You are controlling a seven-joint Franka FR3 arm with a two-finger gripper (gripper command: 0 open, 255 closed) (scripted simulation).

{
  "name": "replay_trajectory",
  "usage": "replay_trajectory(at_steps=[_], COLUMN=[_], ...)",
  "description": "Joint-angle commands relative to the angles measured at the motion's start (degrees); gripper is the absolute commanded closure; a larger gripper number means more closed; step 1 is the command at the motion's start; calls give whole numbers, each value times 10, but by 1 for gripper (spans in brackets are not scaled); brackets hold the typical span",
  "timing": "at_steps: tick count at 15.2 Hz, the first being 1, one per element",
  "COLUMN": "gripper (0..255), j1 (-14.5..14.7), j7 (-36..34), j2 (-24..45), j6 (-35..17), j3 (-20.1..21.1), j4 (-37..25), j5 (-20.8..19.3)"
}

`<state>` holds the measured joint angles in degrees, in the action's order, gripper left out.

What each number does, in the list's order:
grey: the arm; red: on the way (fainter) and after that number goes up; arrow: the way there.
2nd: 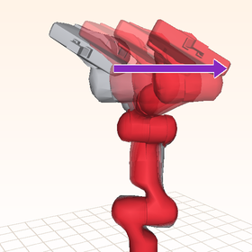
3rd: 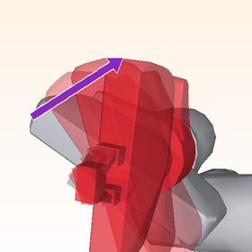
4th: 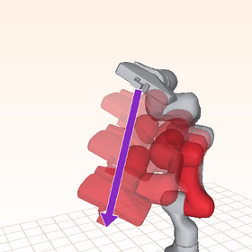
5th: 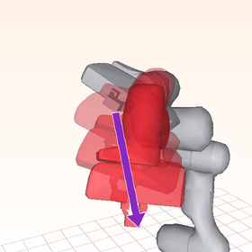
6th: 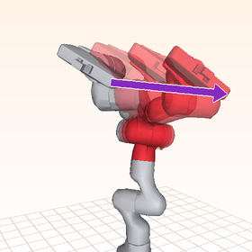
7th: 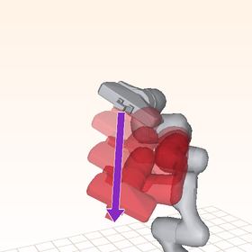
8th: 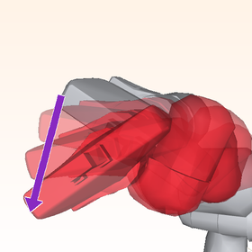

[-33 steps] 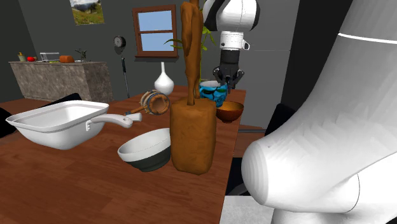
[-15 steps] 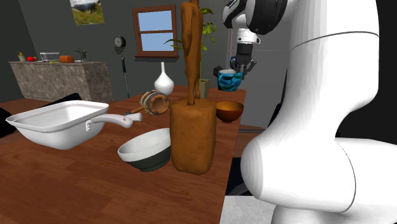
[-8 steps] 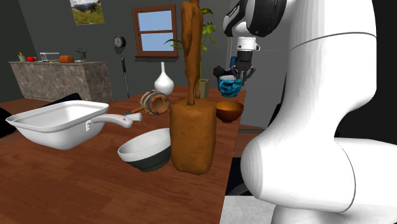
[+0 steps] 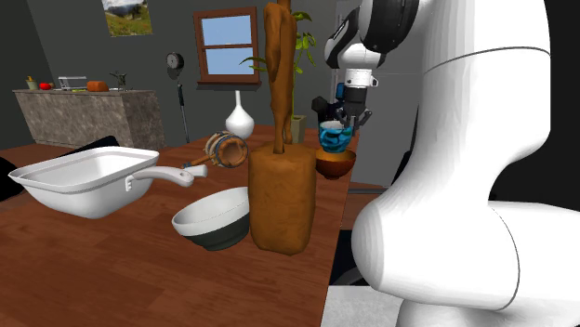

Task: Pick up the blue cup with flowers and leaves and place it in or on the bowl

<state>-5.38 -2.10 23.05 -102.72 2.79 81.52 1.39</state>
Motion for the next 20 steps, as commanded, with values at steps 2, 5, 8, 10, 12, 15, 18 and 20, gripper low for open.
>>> replay_trajectory(at_steps=[2,5,8,10,12,15,18,20], gripper=[255,255,255,255,0,0,0,0], j1=[-1,-1,-1,-1,-1,-1,-1,-2], j7=[1,1,1,1,1,1,1,1], j2=[1,1,1,1,1,1,0,3], j6=[-22,-22,-22,-22,-22,-22,16,52], j3=[0,0,0,0,0,0,0,-1], j4=[20,20,20,20,20,20,-17,-55], j5=[0,0,0,0,0,0,0,0])
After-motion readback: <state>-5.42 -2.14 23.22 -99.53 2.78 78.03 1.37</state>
